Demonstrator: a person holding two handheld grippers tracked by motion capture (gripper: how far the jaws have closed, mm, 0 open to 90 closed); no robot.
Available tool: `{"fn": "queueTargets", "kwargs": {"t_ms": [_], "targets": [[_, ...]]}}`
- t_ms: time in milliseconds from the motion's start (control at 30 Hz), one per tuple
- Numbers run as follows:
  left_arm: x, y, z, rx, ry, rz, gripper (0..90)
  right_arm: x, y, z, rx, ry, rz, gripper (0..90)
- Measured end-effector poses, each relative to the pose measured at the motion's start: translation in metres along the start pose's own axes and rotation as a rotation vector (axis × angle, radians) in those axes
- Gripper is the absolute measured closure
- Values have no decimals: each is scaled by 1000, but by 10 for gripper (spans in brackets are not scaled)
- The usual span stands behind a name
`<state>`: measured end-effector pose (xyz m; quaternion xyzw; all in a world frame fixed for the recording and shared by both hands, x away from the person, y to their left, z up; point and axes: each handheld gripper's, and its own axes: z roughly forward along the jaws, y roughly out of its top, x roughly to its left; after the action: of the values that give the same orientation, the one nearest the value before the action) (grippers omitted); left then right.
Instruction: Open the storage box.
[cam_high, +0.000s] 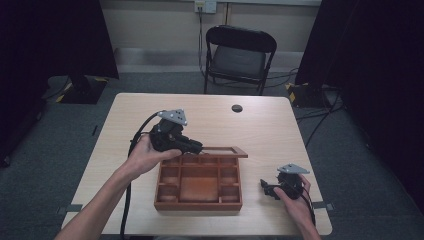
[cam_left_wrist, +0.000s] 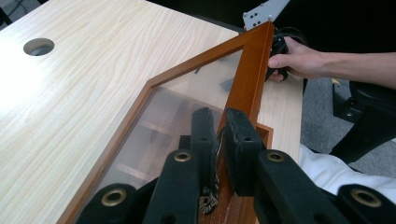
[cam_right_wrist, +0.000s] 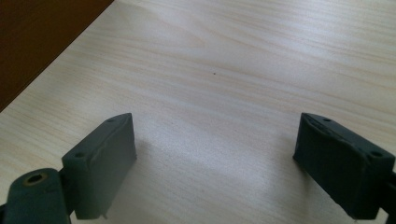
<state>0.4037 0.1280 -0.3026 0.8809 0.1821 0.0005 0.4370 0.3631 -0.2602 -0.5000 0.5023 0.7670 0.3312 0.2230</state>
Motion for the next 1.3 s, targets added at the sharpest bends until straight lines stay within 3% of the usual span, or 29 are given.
{"fn": "queueTargets", "kwargs": {"t_ms": [1300], "targets": [[-1,0,0,6,0,10,826,0,0,0,0,0,0,117]]}}
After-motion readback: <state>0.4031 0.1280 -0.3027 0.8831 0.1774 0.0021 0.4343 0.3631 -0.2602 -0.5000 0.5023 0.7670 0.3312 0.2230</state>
